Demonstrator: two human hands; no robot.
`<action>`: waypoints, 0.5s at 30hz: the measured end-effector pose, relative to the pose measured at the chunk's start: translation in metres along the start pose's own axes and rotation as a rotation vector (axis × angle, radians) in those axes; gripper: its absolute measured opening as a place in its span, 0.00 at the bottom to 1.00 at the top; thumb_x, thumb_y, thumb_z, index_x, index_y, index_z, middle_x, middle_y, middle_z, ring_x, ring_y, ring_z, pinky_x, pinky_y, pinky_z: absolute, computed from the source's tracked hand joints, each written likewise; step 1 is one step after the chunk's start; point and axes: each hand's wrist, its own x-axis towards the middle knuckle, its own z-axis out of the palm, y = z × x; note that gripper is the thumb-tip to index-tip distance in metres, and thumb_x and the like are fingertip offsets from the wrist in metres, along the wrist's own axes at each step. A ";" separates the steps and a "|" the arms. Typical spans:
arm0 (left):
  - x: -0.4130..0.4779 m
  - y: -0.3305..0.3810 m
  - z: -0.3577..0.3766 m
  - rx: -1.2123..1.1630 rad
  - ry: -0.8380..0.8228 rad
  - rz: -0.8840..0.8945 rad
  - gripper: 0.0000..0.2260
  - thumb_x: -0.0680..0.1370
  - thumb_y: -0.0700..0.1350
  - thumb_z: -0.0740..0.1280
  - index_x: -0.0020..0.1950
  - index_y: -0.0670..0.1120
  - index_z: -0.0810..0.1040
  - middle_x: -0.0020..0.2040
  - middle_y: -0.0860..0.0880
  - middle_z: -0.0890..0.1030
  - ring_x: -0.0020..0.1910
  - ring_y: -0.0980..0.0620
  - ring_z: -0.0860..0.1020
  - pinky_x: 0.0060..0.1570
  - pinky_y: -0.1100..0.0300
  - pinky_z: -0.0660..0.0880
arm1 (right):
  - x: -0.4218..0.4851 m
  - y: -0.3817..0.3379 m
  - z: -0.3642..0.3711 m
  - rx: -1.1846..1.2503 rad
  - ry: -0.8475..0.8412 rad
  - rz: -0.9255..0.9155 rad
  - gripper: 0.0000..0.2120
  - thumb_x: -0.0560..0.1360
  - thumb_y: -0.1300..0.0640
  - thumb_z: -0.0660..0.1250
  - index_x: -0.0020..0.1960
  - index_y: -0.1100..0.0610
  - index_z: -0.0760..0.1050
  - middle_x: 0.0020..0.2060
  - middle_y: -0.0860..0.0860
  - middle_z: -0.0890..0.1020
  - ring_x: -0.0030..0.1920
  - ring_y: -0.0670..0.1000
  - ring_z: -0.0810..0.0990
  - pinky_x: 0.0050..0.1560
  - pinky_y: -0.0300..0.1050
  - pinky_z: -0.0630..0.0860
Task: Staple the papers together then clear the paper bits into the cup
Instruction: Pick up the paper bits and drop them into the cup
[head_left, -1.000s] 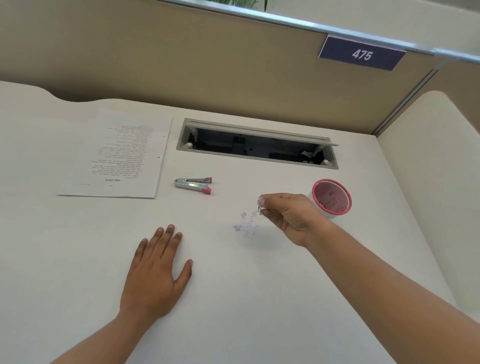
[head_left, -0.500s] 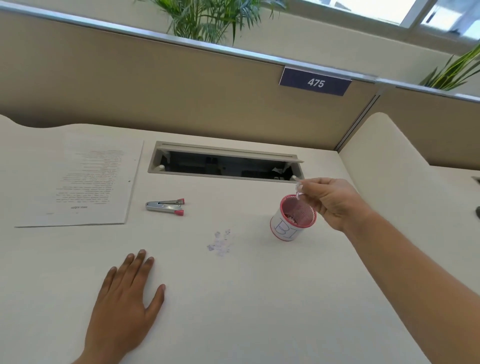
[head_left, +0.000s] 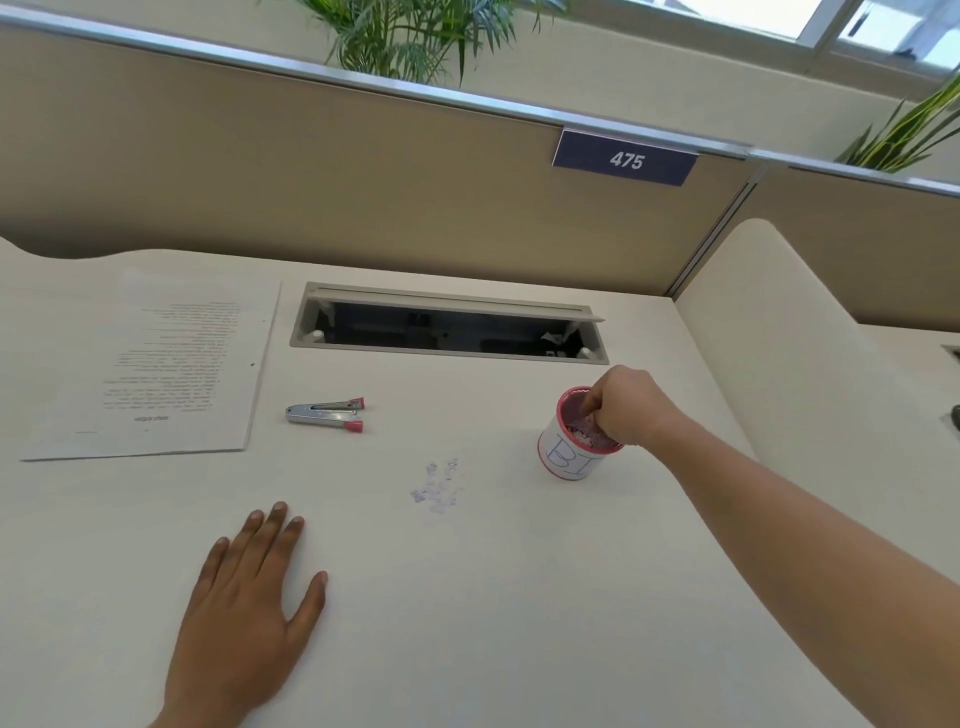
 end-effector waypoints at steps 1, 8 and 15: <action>0.000 0.000 0.000 -0.002 0.000 0.002 0.37 0.78 0.69 0.43 0.75 0.47 0.70 0.78 0.50 0.67 0.78 0.49 0.64 0.77 0.48 0.56 | 0.000 -0.001 0.000 -0.015 0.011 -0.006 0.14 0.75 0.65 0.64 0.56 0.56 0.83 0.57 0.57 0.82 0.54 0.58 0.81 0.52 0.49 0.81; 0.000 0.000 0.000 -0.004 0.010 0.007 0.36 0.79 0.68 0.44 0.75 0.47 0.71 0.78 0.49 0.68 0.78 0.49 0.64 0.77 0.47 0.57 | -0.004 -0.004 -0.003 -0.043 0.060 -0.031 0.13 0.71 0.66 0.64 0.47 0.53 0.83 0.52 0.55 0.83 0.50 0.58 0.81 0.44 0.48 0.81; 0.000 0.000 0.000 0.007 0.004 0.007 0.36 0.79 0.68 0.43 0.75 0.47 0.70 0.78 0.49 0.68 0.78 0.49 0.64 0.76 0.47 0.57 | -0.006 -0.007 -0.006 -0.079 -0.003 -0.059 0.14 0.72 0.66 0.66 0.53 0.55 0.84 0.55 0.56 0.82 0.53 0.58 0.80 0.47 0.49 0.81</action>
